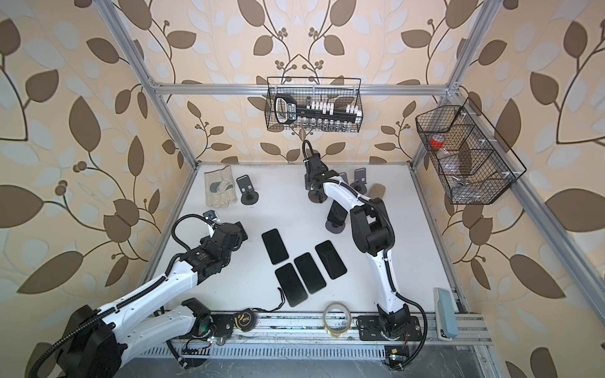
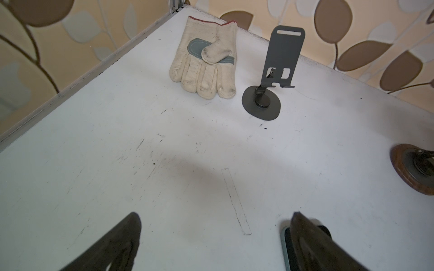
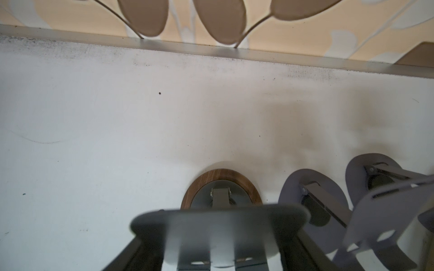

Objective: Remove the phone from the phone stand
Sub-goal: Place the phone stand at the top-center of the table.

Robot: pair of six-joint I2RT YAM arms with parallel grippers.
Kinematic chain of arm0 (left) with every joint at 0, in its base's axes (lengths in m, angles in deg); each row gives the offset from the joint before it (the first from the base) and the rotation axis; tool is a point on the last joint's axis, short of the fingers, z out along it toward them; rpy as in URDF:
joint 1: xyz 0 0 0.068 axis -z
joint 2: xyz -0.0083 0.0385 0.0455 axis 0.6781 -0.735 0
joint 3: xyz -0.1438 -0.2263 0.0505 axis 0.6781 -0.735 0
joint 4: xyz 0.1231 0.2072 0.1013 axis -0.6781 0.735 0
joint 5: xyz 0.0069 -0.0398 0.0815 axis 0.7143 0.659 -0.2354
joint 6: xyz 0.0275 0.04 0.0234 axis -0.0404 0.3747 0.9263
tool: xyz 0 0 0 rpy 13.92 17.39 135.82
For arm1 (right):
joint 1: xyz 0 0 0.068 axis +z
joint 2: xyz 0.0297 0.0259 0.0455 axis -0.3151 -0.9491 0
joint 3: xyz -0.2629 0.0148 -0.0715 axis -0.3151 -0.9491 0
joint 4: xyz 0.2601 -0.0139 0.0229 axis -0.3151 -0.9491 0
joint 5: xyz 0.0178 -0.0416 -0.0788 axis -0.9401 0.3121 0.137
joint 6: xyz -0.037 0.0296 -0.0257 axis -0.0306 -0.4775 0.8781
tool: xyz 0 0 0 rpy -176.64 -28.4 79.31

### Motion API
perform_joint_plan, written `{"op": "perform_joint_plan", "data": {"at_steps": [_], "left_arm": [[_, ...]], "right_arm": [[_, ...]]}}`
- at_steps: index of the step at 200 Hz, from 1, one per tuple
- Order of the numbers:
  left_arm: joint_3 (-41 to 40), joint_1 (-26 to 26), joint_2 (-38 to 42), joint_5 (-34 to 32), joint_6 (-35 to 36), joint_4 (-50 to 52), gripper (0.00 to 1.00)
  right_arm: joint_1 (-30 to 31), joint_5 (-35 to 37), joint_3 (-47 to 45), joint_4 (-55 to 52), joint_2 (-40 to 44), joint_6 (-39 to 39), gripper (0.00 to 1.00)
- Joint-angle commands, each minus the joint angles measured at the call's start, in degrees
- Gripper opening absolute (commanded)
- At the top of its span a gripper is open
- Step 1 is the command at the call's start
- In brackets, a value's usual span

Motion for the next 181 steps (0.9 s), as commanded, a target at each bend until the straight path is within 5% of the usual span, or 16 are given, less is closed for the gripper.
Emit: {"op": "perform_joint_plan", "data": {"at_steps": [1,35,111,181], "left_arm": [[0.0,0.4,0.0,-2.7,-0.2,-0.2,0.99],[0.1,0.4,-0.5,-2.6,-0.2,-0.3,0.99],[0.8,0.3,-1.5,-2.5,-0.6,0.3,0.99],[0.7,0.4,-0.8,-2.4,-0.8,0.7,0.99]], "right_arm": [[-0.6,0.1,1.7,-0.6,-1.2,1.0,0.65],[-0.8,-0.4,1.6,-0.7,-1.2,1.1,0.67],[-0.8,-4.0,1.9,-1.5,2.3,3.5,0.88],[-0.1,-5.4,-1.3,-2.2,10.4,2.6,0.92]]}}
